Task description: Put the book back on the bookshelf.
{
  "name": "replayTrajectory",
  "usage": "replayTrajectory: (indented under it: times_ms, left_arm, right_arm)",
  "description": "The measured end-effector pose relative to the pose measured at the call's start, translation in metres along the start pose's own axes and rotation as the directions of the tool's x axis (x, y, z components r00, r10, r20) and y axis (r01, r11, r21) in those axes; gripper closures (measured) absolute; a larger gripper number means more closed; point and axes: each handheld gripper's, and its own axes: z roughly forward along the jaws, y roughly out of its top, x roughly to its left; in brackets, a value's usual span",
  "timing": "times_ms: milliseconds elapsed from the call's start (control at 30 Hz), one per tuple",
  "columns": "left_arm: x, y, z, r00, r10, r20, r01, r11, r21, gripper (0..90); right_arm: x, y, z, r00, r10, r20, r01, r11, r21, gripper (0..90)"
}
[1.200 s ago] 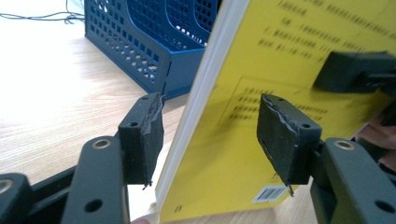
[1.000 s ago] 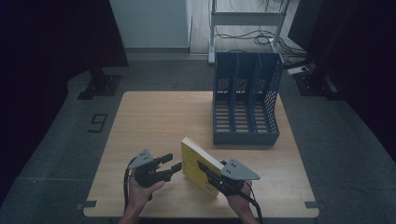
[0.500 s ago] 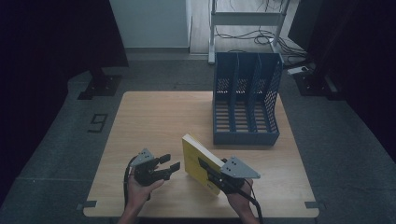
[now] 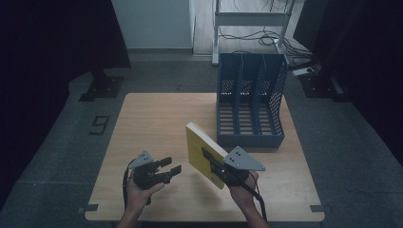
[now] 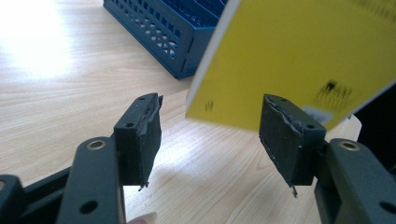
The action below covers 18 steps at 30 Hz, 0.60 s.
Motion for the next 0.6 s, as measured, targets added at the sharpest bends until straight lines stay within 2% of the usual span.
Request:
replayTrajectory:
  times_ms: [67,167,267,600]
  left_arm:
    - [-0.001,0.000,0.002,1.0000,0.002,0.007,-0.002,0.9999,0.015,38.2]
    - [-0.002,-0.001,0.002,1.0000,0.001,0.009,-0.002,0.9998,0.021,38.1]
    - [-0.002,-0.001,0.003,0.9999,0.005,0.012,-0.005,0.9994,0.033,38.0]
    - [0.000,-0.002,0.005,0.9999,-0.004,0.013,0.004,0.9988,0.049,37.5]
  right_arm:
    - [-0.005,0.010,-0.002,0.9995,0.010,0.030,-0.010,1.000,-0.014,74.5]
    - [-0.008,0.015,-0.002,0.9988,0.011,0.047,-0.010,1.000,-0.022,74.5]
    - [-0.017,0.026,0.004,0.9969,0.016,0.077,-0.014,1.000,-0.025,74.5]
    - [-0.034,0.049,0.017,0.9917,0.003,0.129,0.002,0.999,-0.038,74.5]
